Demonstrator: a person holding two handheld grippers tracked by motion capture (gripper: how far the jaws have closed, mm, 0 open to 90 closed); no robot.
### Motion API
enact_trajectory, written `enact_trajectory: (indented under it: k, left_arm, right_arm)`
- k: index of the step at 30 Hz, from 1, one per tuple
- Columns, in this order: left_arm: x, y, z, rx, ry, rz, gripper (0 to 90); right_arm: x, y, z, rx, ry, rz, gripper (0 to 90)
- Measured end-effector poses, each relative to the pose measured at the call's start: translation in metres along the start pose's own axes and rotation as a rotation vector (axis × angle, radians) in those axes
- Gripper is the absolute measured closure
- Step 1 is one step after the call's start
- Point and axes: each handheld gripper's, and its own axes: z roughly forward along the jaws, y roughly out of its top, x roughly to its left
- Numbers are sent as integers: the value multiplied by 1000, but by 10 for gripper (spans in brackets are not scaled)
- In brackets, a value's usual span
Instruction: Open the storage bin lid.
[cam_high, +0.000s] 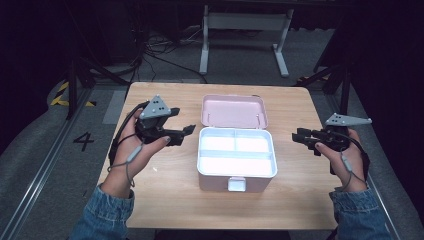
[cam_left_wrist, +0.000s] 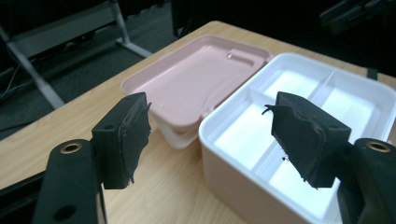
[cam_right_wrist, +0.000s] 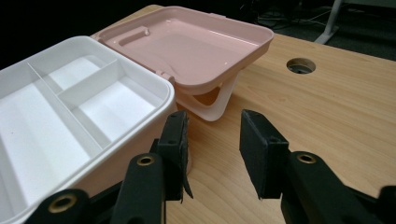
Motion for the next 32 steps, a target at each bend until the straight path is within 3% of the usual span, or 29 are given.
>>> enact_trajectory:
  k: [2,8,13,18,20,25,29,32]
  left_arm:
    - [2,-10,-4,21,18,-2,278]
    - [13,-42,-10,65,27,-76,270]
    - [22,-57,-10,106,76,-87,267]
    - [31,-77,-4,217,101,-128,258]
    - [32,-85,-1,238,95,-169,251]
    - [36,-91,4,280,103,-176,249]
    - [38,-96,7,330,129,-156,248]
    - [40,-99,9,351,132,-172,247]
  right_arm:
    - [-1,-1,-1,11,-2,3,627]
    - [-4,-5,-4,34,-10,8,625]
    - [-6,-8,-3,55,-12,8,604]
    - [-8,-11,0,88,-17,9,591]
    - [-9,-13,2,110,-20,6,587]
    - [-10,-15,5,130,-20,8,581]
    - [-12,-17,6,142,-23,13,577]
    - [-12,-18,7,144,-26,13,571]
